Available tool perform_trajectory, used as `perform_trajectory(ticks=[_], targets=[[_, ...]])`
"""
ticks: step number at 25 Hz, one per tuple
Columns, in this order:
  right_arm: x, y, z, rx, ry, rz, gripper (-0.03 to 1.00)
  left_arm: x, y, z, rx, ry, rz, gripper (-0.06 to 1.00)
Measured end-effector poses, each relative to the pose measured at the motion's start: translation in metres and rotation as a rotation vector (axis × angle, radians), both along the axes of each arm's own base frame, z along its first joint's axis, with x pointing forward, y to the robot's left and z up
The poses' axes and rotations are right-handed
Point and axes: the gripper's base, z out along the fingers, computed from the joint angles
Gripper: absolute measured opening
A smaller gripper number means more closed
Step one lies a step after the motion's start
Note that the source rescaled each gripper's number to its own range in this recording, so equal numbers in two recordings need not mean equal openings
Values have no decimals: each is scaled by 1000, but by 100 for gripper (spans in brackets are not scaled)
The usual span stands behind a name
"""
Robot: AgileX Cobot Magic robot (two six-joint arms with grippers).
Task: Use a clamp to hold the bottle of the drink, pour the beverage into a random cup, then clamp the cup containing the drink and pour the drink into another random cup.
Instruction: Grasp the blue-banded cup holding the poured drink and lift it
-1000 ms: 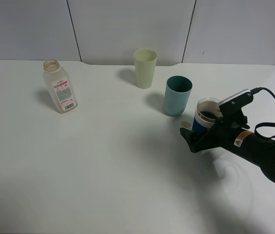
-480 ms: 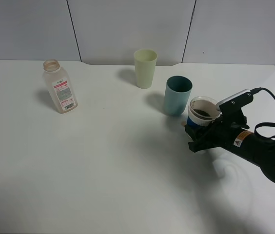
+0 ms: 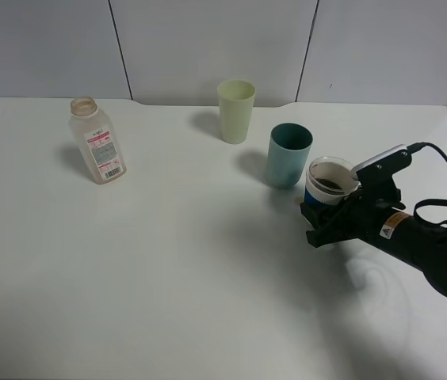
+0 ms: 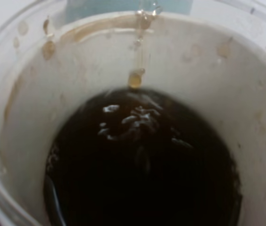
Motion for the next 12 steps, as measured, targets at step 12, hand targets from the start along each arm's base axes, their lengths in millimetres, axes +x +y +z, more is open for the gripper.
perform_trajectory(ticks=[12], targets=[[-31,-8,36,61,-48,-56,0,0,0,0,0,0,0,100]])
